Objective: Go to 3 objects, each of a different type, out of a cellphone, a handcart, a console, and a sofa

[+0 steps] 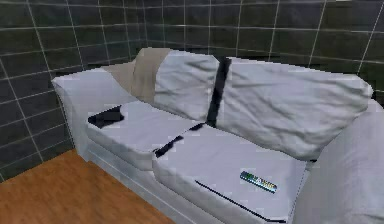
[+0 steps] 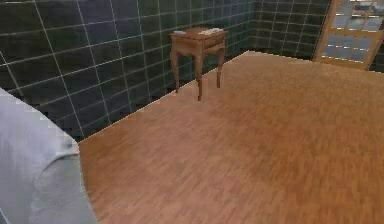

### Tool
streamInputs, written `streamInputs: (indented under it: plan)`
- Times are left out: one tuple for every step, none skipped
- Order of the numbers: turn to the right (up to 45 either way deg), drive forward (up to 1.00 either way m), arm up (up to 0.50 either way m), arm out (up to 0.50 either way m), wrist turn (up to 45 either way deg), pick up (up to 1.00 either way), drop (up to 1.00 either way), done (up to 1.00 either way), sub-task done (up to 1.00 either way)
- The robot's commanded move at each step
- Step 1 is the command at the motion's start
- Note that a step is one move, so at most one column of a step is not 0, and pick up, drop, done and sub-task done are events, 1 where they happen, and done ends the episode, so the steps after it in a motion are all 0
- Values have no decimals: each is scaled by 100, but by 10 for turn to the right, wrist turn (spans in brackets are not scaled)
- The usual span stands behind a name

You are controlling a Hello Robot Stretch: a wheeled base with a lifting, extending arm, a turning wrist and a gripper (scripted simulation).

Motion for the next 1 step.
streamInputs:
  plan:
    - [0,0,0,0,0,0,0,100,0]
